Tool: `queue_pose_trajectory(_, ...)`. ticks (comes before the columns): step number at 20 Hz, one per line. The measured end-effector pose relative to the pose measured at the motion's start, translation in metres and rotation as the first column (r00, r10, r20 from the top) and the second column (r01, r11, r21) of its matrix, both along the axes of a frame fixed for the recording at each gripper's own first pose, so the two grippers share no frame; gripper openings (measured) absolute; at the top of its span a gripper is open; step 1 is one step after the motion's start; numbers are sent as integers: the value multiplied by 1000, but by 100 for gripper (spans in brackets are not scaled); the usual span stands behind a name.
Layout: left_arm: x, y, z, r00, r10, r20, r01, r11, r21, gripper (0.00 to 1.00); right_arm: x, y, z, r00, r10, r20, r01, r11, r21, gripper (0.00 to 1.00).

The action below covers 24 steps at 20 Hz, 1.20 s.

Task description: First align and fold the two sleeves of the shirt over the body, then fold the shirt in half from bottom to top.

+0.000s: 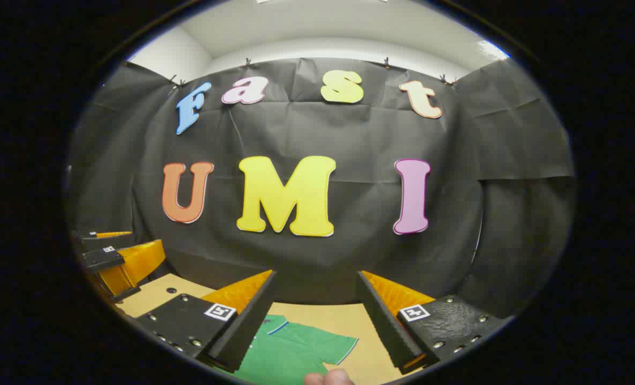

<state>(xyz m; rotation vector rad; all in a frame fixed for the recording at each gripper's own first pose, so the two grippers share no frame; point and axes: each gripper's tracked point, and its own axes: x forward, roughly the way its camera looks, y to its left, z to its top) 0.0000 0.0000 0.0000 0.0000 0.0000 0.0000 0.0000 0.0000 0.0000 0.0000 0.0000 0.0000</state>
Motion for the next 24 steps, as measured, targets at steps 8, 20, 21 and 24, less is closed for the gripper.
queue_pose_trajectory(8,-7,17,0,999,33,5,-33,999,0,100,-1,20,2,999,45,4,-45,999,2,95)
queue_pose_trajectory(20,-11,27,-20,998,50,-29,-50,999,18,100,2,23,-14,994,97,-45,-97,995,-2,95)
queue_pose_trajectory(21,-11,28,-24,998,52,-34,-52,998,21,100,3,23,-17,994,100,-53,-101,995,-10,95)
queue_pose_trajectory(24,-12,35,-36,997,56,-51,-55,998,16,100,6,16,-26,992,99,-73,-102,994,-27,95)
